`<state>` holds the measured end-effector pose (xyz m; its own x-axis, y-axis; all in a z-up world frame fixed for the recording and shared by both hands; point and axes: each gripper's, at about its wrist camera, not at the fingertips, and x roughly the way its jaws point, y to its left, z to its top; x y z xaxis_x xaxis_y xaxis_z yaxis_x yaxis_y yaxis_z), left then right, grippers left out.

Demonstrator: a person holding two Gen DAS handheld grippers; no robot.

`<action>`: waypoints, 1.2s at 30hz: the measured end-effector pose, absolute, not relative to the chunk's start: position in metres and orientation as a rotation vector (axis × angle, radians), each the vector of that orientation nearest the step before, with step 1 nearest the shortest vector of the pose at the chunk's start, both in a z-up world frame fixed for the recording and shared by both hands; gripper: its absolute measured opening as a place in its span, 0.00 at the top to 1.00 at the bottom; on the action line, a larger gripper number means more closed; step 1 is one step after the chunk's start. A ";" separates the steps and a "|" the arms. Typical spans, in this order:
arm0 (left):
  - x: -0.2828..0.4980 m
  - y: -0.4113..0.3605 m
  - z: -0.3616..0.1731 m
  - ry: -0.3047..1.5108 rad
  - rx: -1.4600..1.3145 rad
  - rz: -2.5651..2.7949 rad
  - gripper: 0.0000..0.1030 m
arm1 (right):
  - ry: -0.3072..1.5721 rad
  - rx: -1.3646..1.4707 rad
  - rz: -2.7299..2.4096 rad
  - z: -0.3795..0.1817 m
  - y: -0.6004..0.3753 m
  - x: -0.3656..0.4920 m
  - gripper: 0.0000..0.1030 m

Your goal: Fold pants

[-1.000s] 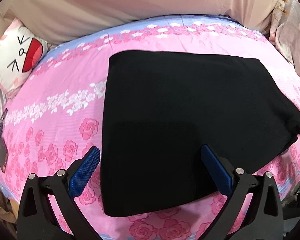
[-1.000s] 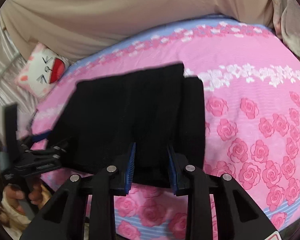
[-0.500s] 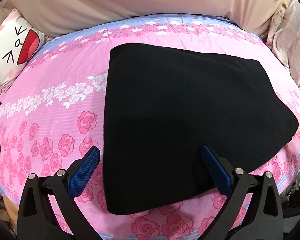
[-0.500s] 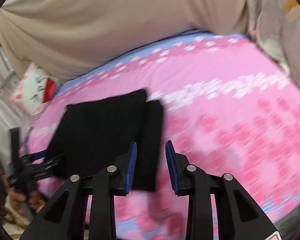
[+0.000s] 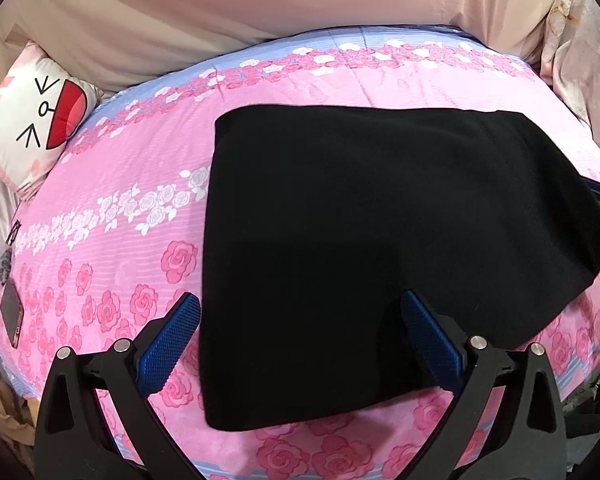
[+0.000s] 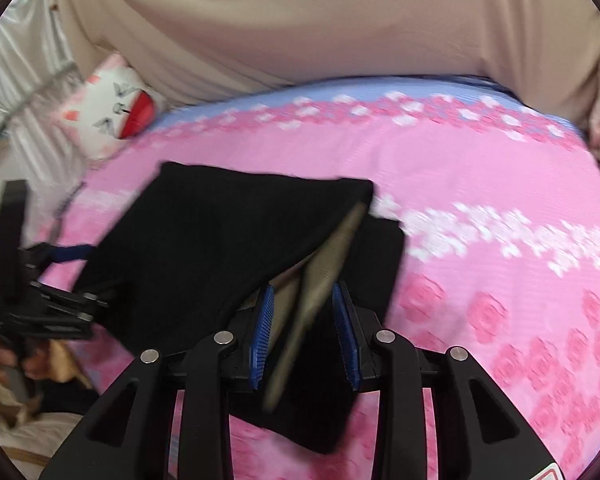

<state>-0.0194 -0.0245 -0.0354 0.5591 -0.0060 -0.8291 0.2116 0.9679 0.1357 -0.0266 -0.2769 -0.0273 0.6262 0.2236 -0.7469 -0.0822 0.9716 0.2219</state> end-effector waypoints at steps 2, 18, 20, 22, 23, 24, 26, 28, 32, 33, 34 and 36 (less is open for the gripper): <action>-0.018 -0.032 -0.035 0.966 0.250 -0.118 0.05 | 0.907 0.152 0.212 -0.033 -0.273 -0.019 0.65; -0.015 -0.042 -0.037 0.966 0.301 -0.080 0.04 | 0.989 0.273 0.368 -0.056 -0.304 0.011 0.74; -0.016 -0.042 -0.037 0.966 0.305 -0.078 0.04 | 0.993 0.302 0.417 -0.057 -0.304 0.015 0.68; -0.016 -0.041 -0.037 0.966 0.302 -0.078 0.05 | 1.008 0.332 0.459 -0.062 -0.299 0.024 0.63; -0.016 -0.041 -0.038 0.967 0.300 -0.076 0.04 | 1.007 0.360 0.471 -0.066 -0.299 0.029 0.60; -0.015 -0.041 -0.038 0.967 0.299 -0.073 0.04 | 1.005 0.390 0.466 -0.068 -0.297 0.032 0.60; -0.015 -0.041 -0.037 0.968 0.299 -0.066 0.05 | 0.992 0.383 0.414 -0.061 -0.295 0.030 0.77; -0.016 -0.041 -0.034 0.964 0.297 -0.073 0.05 | 0.951 0.422 0.406 -0.049 -0.301 0.019 0.91; -0.019 -0.039 -0.025 0.938 0.288 -0.101 0.04 | 0.837 0.494 0.365 -0.021 -0.318 -0.025 0.93; -0.019 -0.040 -0.026 0.936 0.285 -0.111 0.04 | 0.844 0.516 0.342 -0.029 -0.322 -0.033 0.93; -0.018 -0.039 -0.029 0.944 0.282 -0.119 0.04 | 0.870 0.519 0.308 -0.041 -0.325 -0.034 0.93; -0.015 -0.042 -0.038 0.966 0.288 -0.126 0.04 | 0.915 0.547 0.251 -0.073 -0.330 -0.033 0.92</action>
<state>-0.0151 -0.0421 -0.0379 0.5645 0.0219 -0.8251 0.2332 0.9547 0.1848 -0.0333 -0.3295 -0.0734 0.5933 0.4302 -0.6804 0.0221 0.8362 0.5480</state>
